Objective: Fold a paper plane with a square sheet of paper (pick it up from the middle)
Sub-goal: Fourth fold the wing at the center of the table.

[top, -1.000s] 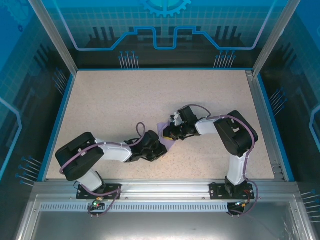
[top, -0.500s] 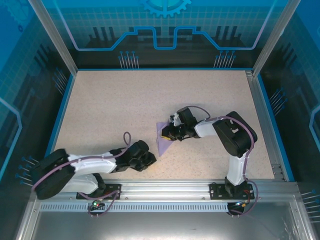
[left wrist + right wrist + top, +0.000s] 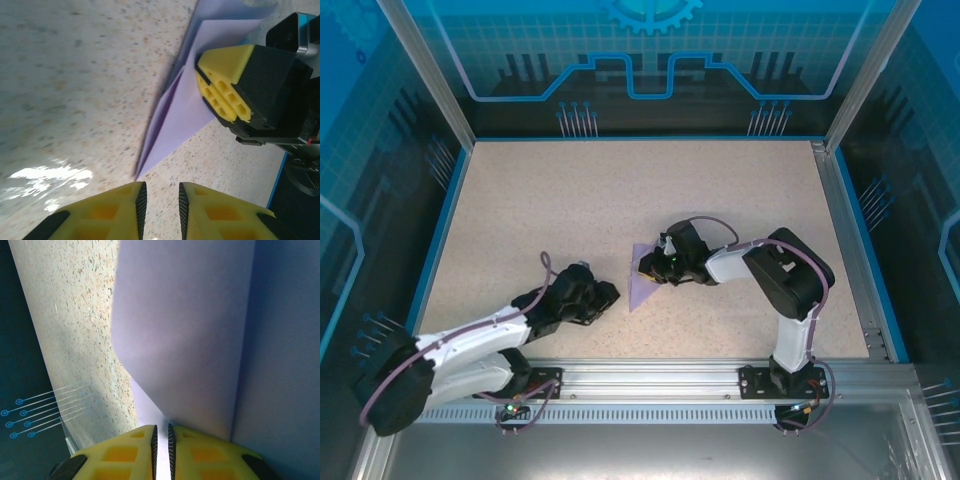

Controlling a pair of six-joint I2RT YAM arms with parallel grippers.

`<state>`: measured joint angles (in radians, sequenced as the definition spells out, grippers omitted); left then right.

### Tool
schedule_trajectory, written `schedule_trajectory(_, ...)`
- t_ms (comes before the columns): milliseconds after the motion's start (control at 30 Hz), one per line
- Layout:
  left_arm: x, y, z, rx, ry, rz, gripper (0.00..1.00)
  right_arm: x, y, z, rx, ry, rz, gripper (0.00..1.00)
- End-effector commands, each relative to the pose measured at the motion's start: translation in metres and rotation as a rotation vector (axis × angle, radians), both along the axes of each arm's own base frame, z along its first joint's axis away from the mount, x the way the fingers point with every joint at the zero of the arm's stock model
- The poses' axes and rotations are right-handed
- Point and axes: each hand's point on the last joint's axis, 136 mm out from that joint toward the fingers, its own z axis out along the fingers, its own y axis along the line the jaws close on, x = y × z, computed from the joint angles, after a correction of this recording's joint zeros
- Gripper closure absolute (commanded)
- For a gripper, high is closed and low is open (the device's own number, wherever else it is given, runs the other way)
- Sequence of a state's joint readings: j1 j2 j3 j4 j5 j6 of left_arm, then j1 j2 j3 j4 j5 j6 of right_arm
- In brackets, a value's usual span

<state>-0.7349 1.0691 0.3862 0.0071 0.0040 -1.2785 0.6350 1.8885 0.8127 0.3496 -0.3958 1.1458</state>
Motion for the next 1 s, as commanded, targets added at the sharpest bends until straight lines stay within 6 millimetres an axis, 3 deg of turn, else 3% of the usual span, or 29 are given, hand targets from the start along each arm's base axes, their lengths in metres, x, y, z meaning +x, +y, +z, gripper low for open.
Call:
schedule_trajectory(0,0.024,-0.031,0.025,-0.066,-0.087,-0.066,0.72,-0.062,-0.041,-0.071,-0.242,0.266,0.0,0.83)
schedule_trajectory(133,0.045,-0.054,0.027,-0.093,-0.1,-0.082,0.76,-0.062,-0.04,-0.071,-0.237,0.268,-0.002,0.83)
schedule_trajectory(267,0.056,-0.056,0.007,-0.057,-0.058,-0.045,0.78,-0.06,-0.038,-0.07,-0.229,0.266,0.003,0.82)
schedule_trajectory(467,0.054,-0.052,-0.038,0.011,0.057,-0.002,0.85,-0.06,-0.035,-0.067,-0.221,0.27,0.008,0.82)
schedule_trajectory(733,0.024,-0.024,-0.092,0.12,0.239,0.069,0.95,-0.052,-0.032,-0.054,-0.208,0.226,0.029,0.82)
schedule_trajectory(900,0.0,-0.002,-0.111,0.189,0.301,0.096,0.99,-0.025,-0.031,-0.027,-0.182,0.133,0.083,0.81)
schedule_trajectory(967,-0.006,0.004,-0.114,0.208,0.306,0.096,1.0,-0.008,-0.022,-0.006,-0.137,0.064,0.129,0.81)
